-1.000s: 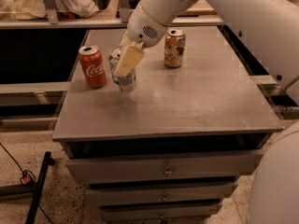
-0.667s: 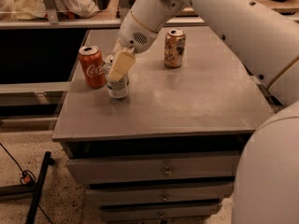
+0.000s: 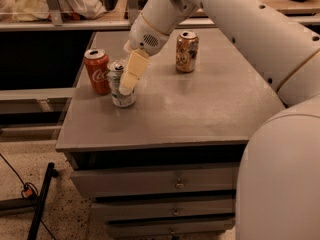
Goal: Move 7up can near coke can
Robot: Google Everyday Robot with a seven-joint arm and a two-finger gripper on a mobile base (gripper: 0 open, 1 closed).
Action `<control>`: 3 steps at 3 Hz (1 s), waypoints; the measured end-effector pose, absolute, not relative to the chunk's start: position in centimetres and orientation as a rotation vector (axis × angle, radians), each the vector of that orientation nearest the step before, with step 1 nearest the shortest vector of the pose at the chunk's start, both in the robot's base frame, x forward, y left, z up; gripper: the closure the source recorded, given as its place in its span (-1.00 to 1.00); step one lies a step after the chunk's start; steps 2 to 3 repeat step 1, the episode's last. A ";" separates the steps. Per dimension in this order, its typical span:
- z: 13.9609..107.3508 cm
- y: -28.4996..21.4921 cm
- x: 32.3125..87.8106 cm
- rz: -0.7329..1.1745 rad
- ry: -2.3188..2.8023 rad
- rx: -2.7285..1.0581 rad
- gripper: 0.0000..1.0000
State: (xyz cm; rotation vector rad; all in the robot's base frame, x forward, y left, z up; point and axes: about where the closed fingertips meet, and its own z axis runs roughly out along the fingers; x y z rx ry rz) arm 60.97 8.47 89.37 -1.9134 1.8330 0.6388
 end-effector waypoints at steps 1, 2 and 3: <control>89.4 8.4 61.1 0.637 1.834 -1.912 -1.00; 89.4 8.4 61.1 0.637 1.834 -1.912 -1.00; 89.4 8.4 61.1 0.637 1.834 -1.912 -1.00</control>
Offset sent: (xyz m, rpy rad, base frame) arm 0.0000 0.0000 0.0000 0.0000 0.0000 0.0000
